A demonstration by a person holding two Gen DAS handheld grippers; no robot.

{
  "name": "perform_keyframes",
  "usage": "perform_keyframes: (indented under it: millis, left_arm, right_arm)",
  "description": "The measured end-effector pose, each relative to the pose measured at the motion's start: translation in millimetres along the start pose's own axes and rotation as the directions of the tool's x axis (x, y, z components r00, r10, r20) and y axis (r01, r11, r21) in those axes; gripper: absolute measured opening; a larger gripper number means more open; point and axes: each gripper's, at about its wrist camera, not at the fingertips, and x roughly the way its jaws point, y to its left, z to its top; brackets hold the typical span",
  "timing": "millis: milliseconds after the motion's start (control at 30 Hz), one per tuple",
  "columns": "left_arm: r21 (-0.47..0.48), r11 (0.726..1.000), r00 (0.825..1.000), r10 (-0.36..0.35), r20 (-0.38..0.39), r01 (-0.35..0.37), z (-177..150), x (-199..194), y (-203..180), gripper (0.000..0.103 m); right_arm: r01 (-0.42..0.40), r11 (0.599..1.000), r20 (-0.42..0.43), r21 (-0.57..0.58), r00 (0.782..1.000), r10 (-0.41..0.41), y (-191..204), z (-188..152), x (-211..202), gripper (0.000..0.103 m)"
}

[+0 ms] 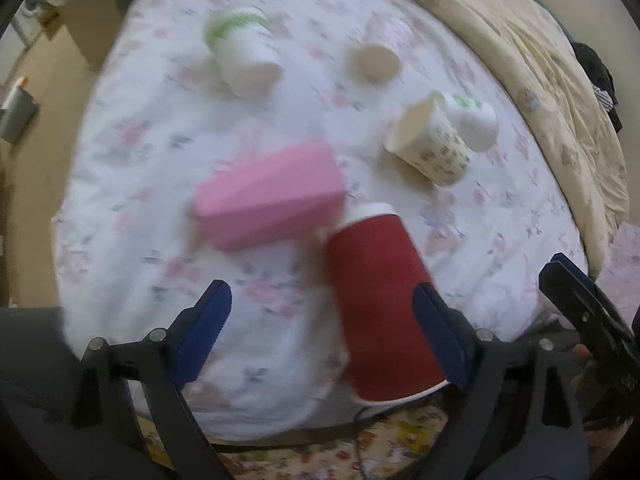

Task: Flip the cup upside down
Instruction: 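Close the left gripper on the red cup while the right gripper releases it, then rotate the red cup in the left gripper so its rim points down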

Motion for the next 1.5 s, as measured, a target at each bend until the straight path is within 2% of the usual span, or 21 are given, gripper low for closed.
perform_keyframes:
  millis: [133,367,500,567,600,733,900,1067,1133,1300,1400,1500]
  left_arm:
    - [-0.050,0.998,0.994,-0.050,-0.096,0.045,10,26,-13,0.089]
    - [-0.080,0.996,0.978,-0.065,-0.198,0.050,24,61,-24,0.088]
    - [-0.086,0.995,0.968,-0.064,-0.241,0.044,25,77,-23,0.081]
    - [-0.091,0.994,0.965,-0.073,-0.253,0.051,24,81,-22,0.071]
    - [-0.094,0.994,0.964,-0.079,-0.254,0.056,23,82,-22,0.071]
    - [-0.070,0.995,0.973,-0.088,-0.211,0.075,22,67,-22,0.069]
    - [-0.024,0.994,0.987,-0.107,-0.120,0.105,24,22,-17,0.068]
    - [0.038,0.992,0.993,-0.119,0.001,0.119,24,-33,5,0.067]
    - [0.055,0.993,0.993,-0.107,0.055,0.104,23,-46,14,0.067]
    - [0.084,0.995,0.985,-0.066,0.160,0.053,18,-57,40,0.067]
    - [0.042,0.995,0.984,-0.091,0.156,0.085,16,-48,53,0.067]
    - [-0.012,0.993,0.983,-0.114,0.142,0.116,16,-40,64,0.067]
  right_arm:
    - [-0.016,0.999,-0.004,0.038,1.000,0.016,-9,1,-2,0.100]
    - [-0.021,0.998,-0.011,0.055,1.000,0.022,-15,1,-1,0.100]
    - [-0.022,0.998,-0.009,0.055,1.000,0.022,-15,1,-2,0.100]
    - [-0.018,0.998,-0.009,0.058,1.000,0.018,-15,0,-2,0.100]
    - [-0.014,0.998,-0.010,0.057,1.000,0.015,-15,0,-2,0.100]
    - [-0.014,0.998,-0.016,0.057,1.000,0.015,-16,0,-2,0.100]
    - [-0.020,0.998,-0.017,0.055,1.000,0.021,-15,0,-2,0.100]
    - [-0.027,0.999,-0.022,0.033,0.999,0.028,-5,1,2,0.100]
    - [-0.036,0.999,-0.030,0.025,0.999,0.036,-1,1,5,0.100]
    - [-0.017,1.000,-0.045,-0.022,0.999,0.016,16,0,14,0.100]
    - [-0.011,0.999,-0.064,-0.049,0.998,0.008,29,0,24,0.100]
    - [-0.039,0.997,-0.084,-0.060,0.996,0.034,38,0,31,0.100]
